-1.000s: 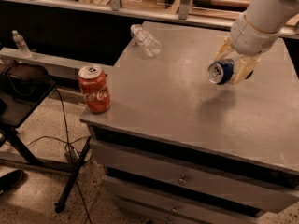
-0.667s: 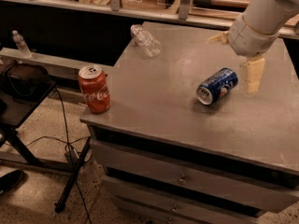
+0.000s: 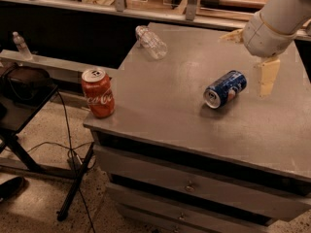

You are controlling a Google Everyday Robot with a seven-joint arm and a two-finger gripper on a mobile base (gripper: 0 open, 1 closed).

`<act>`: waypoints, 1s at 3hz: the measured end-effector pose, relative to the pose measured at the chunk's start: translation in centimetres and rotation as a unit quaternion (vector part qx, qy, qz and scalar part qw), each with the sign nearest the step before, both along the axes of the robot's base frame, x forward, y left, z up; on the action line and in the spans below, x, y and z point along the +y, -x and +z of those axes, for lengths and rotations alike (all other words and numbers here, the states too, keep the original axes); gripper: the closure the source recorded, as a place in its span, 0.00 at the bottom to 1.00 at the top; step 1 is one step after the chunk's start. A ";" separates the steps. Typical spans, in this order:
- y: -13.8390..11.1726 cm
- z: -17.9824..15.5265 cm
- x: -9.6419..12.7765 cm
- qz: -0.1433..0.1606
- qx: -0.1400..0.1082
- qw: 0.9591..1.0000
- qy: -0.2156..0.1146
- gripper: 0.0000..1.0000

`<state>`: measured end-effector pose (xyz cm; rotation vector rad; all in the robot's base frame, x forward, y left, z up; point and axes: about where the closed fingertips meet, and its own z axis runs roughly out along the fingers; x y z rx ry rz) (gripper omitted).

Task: Knock pepsi can over

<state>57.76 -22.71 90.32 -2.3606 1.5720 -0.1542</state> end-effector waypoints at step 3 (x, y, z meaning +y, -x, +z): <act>1.0 2.6 -2.4 -0.035 -0.027 0.998 -0.040 0.00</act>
Offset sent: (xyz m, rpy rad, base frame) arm -0.0161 -0.0446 0.0398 0.1057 -0.0671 -0.1586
